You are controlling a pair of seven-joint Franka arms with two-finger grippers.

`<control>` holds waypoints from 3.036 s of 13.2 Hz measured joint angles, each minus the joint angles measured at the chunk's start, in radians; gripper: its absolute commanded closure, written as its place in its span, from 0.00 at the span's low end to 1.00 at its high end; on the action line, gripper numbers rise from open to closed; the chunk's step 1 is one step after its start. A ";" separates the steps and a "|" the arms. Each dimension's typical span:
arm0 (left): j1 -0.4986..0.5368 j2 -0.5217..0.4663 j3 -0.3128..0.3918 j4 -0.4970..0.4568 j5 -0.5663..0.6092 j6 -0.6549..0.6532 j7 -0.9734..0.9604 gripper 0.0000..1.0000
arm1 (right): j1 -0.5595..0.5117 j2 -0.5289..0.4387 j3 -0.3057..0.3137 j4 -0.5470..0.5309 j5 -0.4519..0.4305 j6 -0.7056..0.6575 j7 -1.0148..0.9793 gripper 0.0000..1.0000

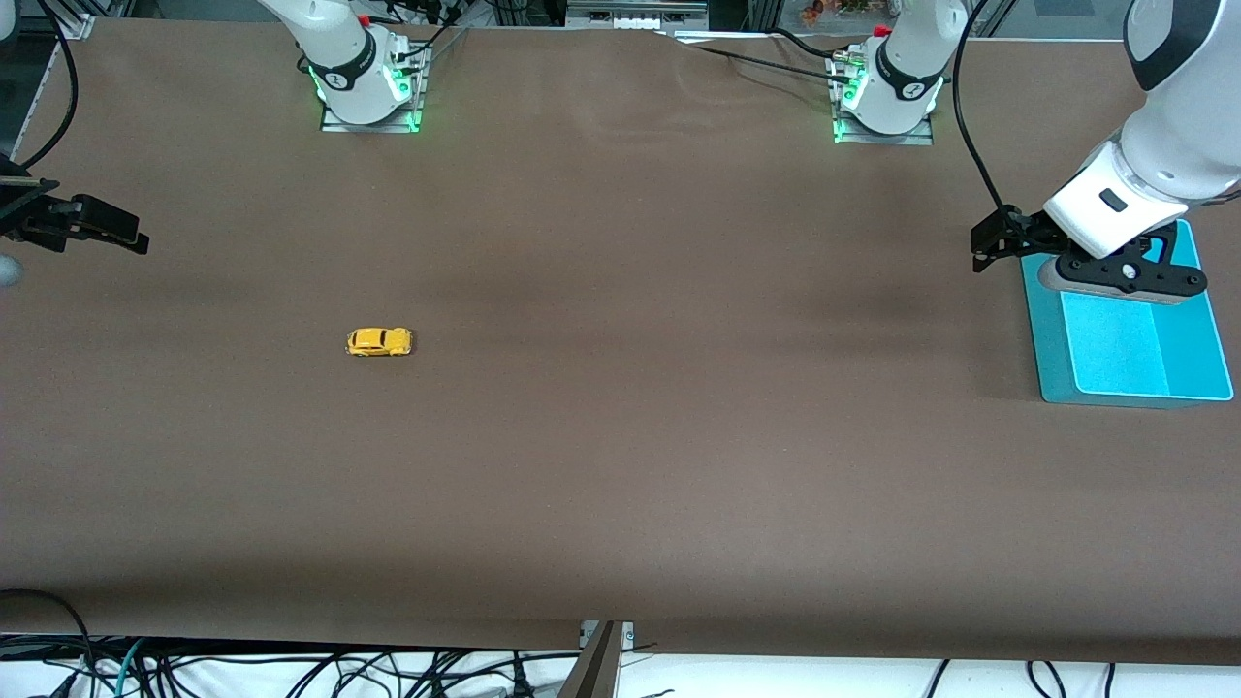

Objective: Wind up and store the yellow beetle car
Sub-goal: 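Move the right gripper over the yellow beetle car, then lower the right gripper and grasp the yellow car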

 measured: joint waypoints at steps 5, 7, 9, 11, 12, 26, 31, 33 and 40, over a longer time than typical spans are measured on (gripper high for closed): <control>0.000 0.000 0.000 0.000 0.000 0.000 0.000 0.00 | -0.006 0.002 0.000 0.000 -0.001 0.002 -0.005 0.00; 0.000 0.000 0.000 0.000 0.000 0.000 0.000 0.00 | -0.007 0.003 0.000 0.000 -0.001 0.002 -0.015 0.00; 0.000 0.000 0.000 0.000 0.000 0.000 0.000 0.00 | -0.006 0.015 0.005 0.000 -0.001 0.002 -0.027 0.00; 0.000 0.000 0.000 0.000 0.000 0.000 0.000 0.00 | -0.004 0.033 0.014 0.000 -0.001 0.002 -0.028 0.00; 0.000 0.000 0.000 0.000 0.000 0.000 0.000 0.00 | -0.001 0.041 0.016 0.000 -0.001 0.001 -0.029 0.00; 0.000 0.000 0.000 0.001 0.000 0.000 0.000 0.00 | 0.215 0.218 0.030 -0.015 -0.001 -0.006 -0.415 0.00; 0.000 0.000 0.001 0.001 0.000 0.000 0.000 0.00 | 0.243 0.326 0.030 -0.053 -0.003 0.148 -0.747 0.00; 0.000 0.000 0.001 0.001 0.000 0.000 0.000 0.00 | 0.242 0.329 0.025 -0.131 -0.004 0.271 -0.883 0.00; 0.000 0.000 0.001 0.001 0.000 0.000 0.000 0.00 | 0.241 0.328 0.021 -0.385 -0.004 0.661 -1.167 0.00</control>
